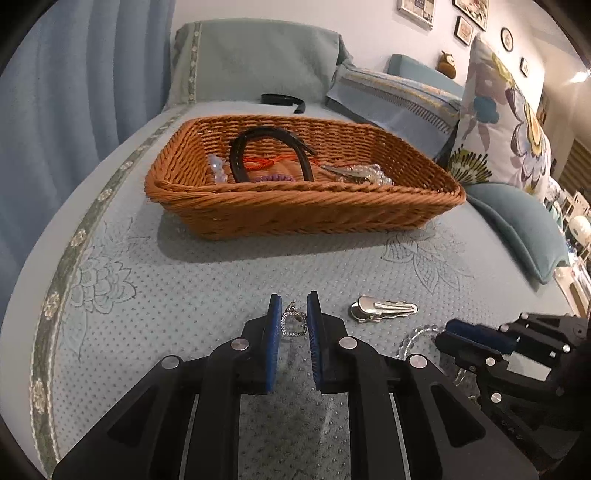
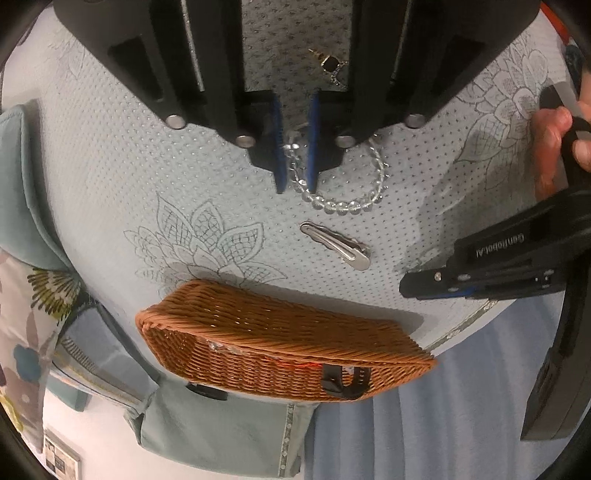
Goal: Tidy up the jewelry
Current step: 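Grasp the square silver pendant with the left tool while the right tool grasps the clear bead bracelet, then carry the pendant and bead bracelet into the basket and open both tools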
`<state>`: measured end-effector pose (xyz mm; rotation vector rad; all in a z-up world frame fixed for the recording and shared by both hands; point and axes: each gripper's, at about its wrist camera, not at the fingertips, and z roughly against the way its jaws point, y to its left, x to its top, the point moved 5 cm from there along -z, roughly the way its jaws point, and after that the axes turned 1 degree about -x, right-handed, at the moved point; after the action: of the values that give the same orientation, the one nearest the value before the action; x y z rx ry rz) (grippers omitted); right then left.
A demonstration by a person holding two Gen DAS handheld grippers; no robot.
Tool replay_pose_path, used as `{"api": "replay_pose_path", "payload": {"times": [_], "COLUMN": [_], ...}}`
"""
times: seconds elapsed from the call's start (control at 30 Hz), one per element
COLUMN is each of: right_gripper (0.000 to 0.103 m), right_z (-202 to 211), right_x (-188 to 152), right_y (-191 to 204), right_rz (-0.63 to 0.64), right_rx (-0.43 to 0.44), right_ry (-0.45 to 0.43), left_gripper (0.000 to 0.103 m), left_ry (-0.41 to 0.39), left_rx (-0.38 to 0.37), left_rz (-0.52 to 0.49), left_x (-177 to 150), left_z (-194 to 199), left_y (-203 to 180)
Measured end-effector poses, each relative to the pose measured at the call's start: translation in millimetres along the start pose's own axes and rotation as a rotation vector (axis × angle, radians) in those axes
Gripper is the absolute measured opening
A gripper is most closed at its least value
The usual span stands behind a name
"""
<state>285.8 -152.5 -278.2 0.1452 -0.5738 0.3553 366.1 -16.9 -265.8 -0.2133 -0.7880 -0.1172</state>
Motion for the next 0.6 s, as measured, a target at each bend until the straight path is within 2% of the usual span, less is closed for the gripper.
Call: {"api": "replay_pose_path", "payload": {"times": [0.27, 0.6], "right_gripper": [0.006, 0.006], "right_z": [7, 37], "right_x": [1, 12], "right_y": [0, -13], "right_rz": [0.016, -0.075], "right_rx": [0.002, 0.073], "right_ry": [-0.030, -0.094], "left_gripper": [0.012, 0.012], "left_ry": [-0.094, -0.163], "left_rx": [-0.036, -0.056], "left_rz": [0.048, 0.067], "left_x": [10, 24], "left_z": [23, 43], "left_y": [4, 4]}}
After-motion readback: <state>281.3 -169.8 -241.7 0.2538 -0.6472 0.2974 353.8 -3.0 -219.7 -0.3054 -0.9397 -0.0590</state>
